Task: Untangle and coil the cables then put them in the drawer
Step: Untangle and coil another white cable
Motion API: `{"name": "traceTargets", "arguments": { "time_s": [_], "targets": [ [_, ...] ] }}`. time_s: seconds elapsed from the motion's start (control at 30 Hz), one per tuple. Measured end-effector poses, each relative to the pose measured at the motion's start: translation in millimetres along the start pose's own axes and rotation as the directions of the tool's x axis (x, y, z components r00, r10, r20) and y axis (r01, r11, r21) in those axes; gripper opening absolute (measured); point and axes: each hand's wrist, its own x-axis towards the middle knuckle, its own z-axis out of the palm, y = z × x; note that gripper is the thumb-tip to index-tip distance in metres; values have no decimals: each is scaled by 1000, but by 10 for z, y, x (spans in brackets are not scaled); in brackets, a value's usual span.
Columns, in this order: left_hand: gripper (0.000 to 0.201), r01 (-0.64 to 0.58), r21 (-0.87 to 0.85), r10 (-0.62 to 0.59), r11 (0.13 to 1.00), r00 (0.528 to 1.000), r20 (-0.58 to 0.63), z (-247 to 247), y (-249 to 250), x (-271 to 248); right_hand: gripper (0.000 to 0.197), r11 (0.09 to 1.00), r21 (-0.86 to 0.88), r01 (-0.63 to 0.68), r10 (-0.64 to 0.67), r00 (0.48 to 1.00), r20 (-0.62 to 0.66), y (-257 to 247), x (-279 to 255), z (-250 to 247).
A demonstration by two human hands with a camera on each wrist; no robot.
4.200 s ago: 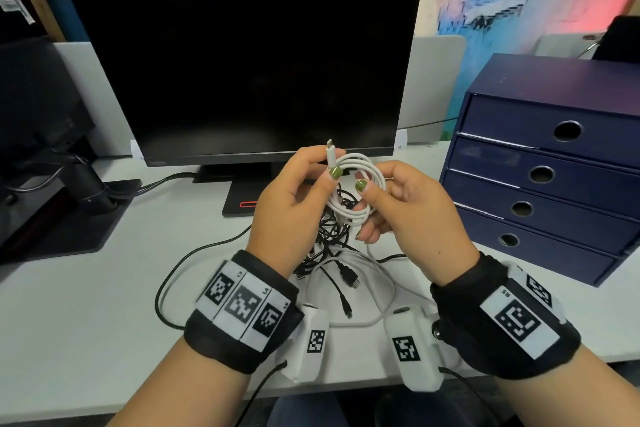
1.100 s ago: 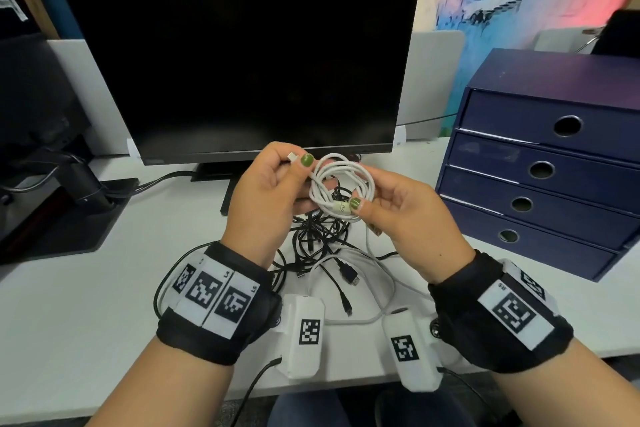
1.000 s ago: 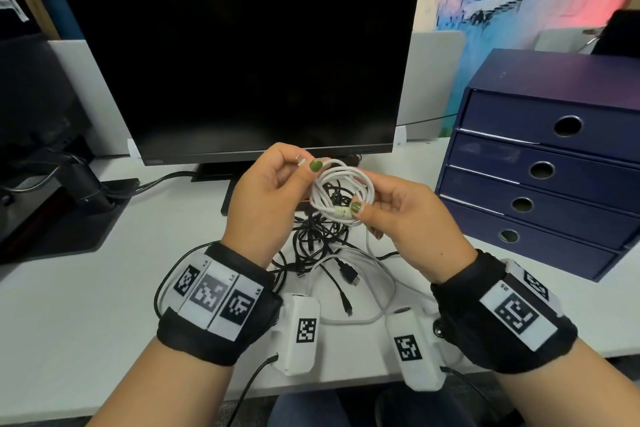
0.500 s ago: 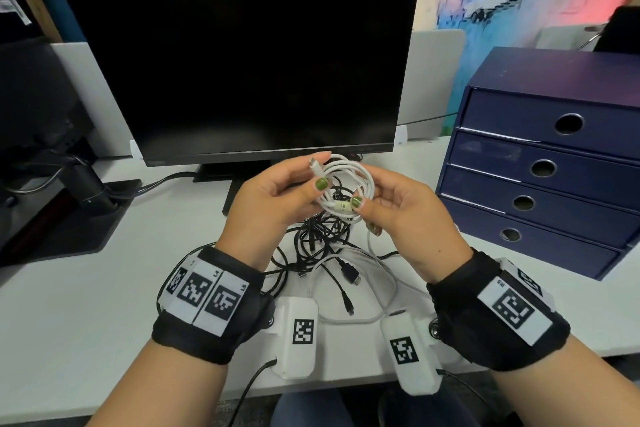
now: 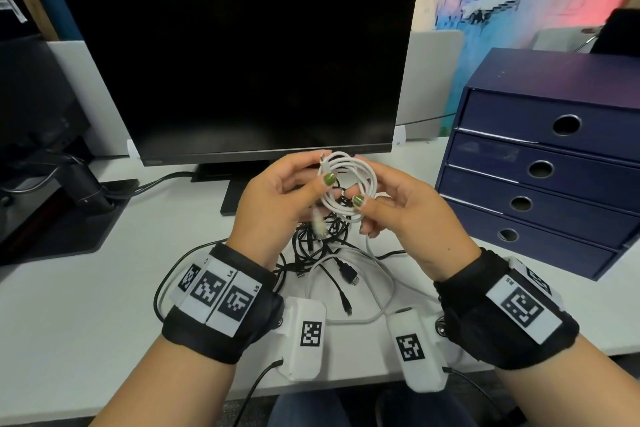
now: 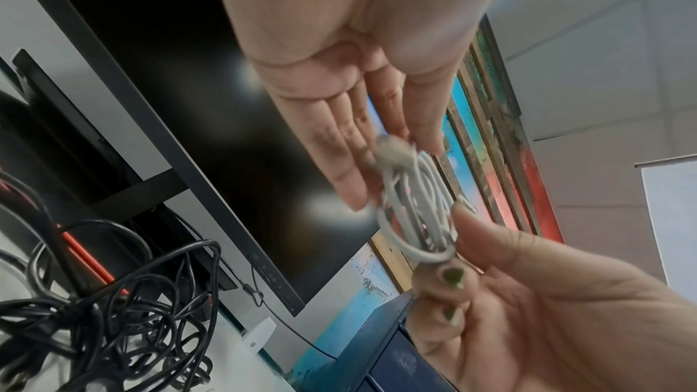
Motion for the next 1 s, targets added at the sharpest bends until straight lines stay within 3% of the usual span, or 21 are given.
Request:
{"name": "traceTargets", "arguments": {
  "time_s": [0.23,0.43,0.77,1.0],
  "targets": [
    [31,27,-32,-28,999,999,-25,19,-27,8,49,1000,-20,19,-19,1000,11,14,18,-9],
    [28,71,-23,-71,997,997,-6,2,-40,19,41,999,44,-9,13,997,-75,23,40,-41],
    [36,84,-26,-83,996,996,33,-40,-76,-7,31,999,41,28,-23,993,-114,-1,44,-93],
    [32,120,-21,-119,992,991,68,51,-97,-17,26,999,-41,26,-33,984,-175,-46,-28,-209]
  ]
}}
